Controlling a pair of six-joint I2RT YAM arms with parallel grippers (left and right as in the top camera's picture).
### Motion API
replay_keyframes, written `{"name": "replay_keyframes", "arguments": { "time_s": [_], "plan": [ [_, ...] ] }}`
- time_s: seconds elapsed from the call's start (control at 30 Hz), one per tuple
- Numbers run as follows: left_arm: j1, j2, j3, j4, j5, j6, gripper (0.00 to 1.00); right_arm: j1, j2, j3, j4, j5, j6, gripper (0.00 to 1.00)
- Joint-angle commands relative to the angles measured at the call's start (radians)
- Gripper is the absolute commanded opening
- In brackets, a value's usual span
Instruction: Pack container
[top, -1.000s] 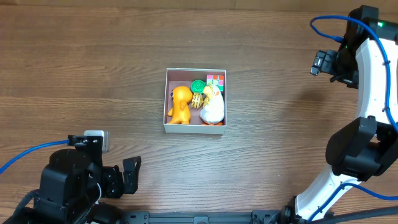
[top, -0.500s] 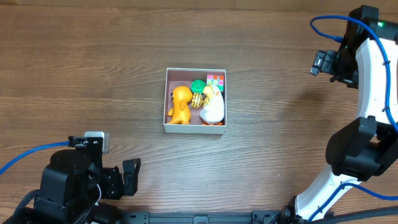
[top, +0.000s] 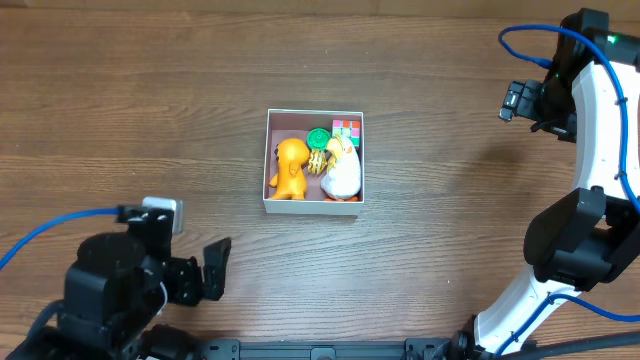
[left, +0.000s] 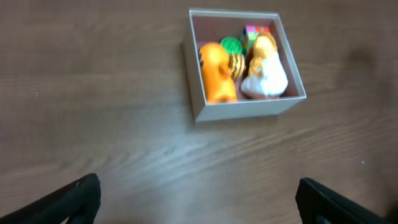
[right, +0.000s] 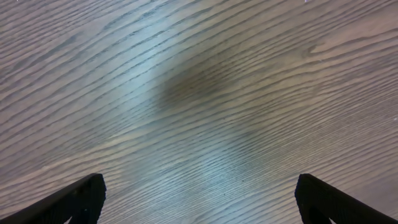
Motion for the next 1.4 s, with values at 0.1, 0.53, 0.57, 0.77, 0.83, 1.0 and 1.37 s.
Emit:
{"name": "replay_keyframes", "arguments": {
  "time_s": [0.1,0.53,0.57,0.77,0.83,1.0,1.37],
  "plan": [
    [0.0,-0.001,-0.141,0.177,-0.003,0.125,1.0,0.003,0.002,0.0,0.003,-0.001,0.003,1.0],
    [0.104,-0.241,-0.492,0.6,0.159,0.253,1.0,0.003,0.002,0.0,0.003,-0.001,0.003,1.0],
    [0.109,-0.262,-0.513,0.614,0.159,0.253,1.0,0.003,0.002,0.0,0.003,-0.001,0.003,1.0],
    [0.132,-0.352,-0.61,0.656,0.151,0.267,1.0,0.003,0.002,0.0,0.003,-0.001,0.003,1.0],
    [0.147,-0.38,-0.635,0.668,0.15,0.269,1.0,0.003,0.002,0.0,0.003,-0.001,0.003,1.0],
    [0.205,-0.46,-0.716,0.729,0.151,0.268,1.0,0.003,0.002,0.0,0.003,-0.001,0.003,1.0],
    [0.337,-0.6,-0.819,0.782,0.151,0.257,1.0,0.003,0.002,0.0,0.003,-0.001,0.003,1.0]
  ]
}}
